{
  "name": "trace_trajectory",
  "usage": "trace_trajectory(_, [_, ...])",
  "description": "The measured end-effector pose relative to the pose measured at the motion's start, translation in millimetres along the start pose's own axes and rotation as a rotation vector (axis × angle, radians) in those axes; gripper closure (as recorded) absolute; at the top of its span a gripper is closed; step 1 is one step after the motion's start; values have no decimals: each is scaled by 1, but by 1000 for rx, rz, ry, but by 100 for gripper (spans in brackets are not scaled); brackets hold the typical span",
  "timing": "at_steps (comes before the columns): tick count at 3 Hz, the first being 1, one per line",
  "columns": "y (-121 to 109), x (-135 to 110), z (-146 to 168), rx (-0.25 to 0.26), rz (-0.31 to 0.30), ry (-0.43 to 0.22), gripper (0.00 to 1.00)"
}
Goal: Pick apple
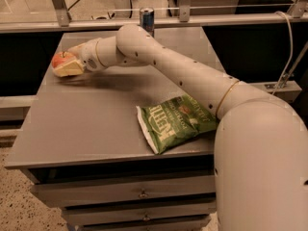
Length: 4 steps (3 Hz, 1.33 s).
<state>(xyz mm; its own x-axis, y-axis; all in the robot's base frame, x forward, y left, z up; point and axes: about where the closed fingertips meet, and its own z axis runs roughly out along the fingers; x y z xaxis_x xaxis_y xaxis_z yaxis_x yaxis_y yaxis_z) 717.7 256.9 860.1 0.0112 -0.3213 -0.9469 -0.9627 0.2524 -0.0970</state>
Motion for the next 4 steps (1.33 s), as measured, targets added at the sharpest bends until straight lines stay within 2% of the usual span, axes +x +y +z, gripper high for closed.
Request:
trace_trajectory(1, [4, -2, 0, -16, -19, 0, 61])
trace_trajectory(2, [3, -18, -17, -13, -42, -39, 84])
trace_trajectory(3, [1, -34, -58, -13, -99, -75, 100])
trace_trajectory(4, [-2, -25, -124, -9, -127, -65, 100])
